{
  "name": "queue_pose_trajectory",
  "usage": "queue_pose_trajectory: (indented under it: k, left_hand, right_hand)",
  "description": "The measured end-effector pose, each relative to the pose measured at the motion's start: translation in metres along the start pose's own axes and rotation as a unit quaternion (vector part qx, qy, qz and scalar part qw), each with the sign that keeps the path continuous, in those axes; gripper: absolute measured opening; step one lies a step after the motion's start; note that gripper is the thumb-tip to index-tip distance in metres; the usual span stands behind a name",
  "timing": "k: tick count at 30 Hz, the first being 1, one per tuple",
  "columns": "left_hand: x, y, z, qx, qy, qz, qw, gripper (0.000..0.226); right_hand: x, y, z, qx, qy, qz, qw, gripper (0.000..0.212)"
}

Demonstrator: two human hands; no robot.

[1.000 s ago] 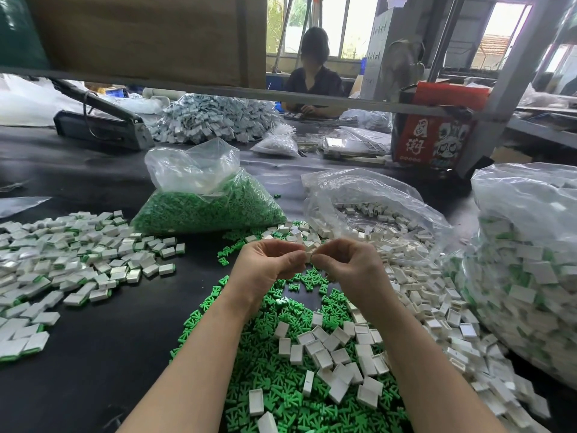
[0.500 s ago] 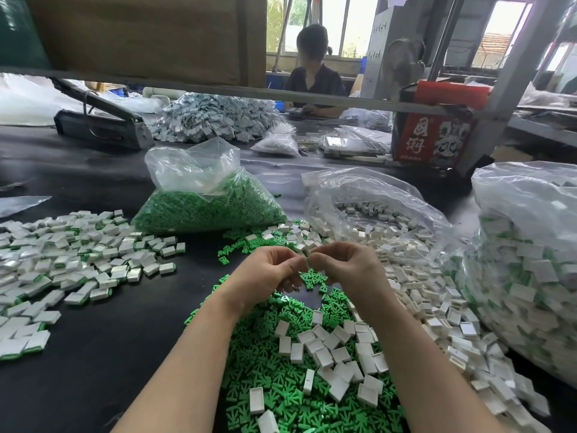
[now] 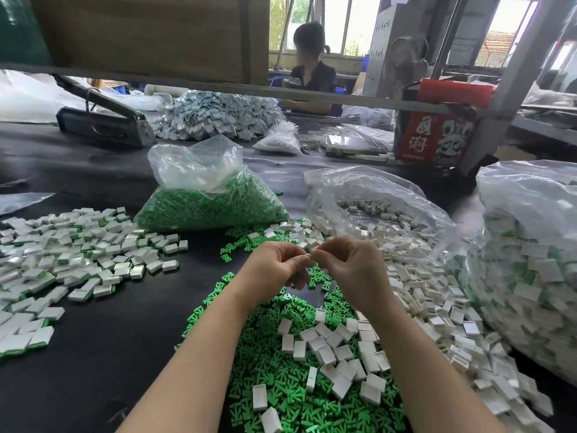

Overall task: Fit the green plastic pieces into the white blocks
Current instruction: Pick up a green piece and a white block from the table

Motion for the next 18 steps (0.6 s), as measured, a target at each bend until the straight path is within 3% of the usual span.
queue_pose_trajectory:
  k: [3, 6, 10, 18]
  left_hand:
    - [0.0, 0.001, 0.001, 0.002, -0.003, -0.004, 1.0, 0.015]
    - [0.0, 0.003, 0.001, -0.006, 0.0, -0.015, 1.0, 0.018]
    - [0.002, 0.002, -0.004, 0.0, -0.026, -0.013, 1.0, 0.022]
    - [0.007, 0.003, -0.017, 0.036, -0.056, -0.005, 0.998, 0.021]
  right_hand:
    - [-0.001, 0.008, -0.002, -0.046, -0.001, -0.024, 0.999, 0.005]
    - [0.0, 0.022, -0.016, -0.041, -0.051, -0.071, 0.995, 0.021]
    - [0.0, 0.018, -0.026, 0.015, -0.08, -0.047, 0.996, 0.033]
    - [0.004, 0.007, -0.029, -0.061, -0.095, -0.039, 0.993, 0.039]
Point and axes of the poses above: each hand's wrist, its own x-axis away from the middle knuckle, its own z-axis out of the back of the hand, y = z × x, the point moved 10 cm from there along -x, towards the middle knuckle, and after that the axes turned 4 degrees about -z, right-handed, at the moved point
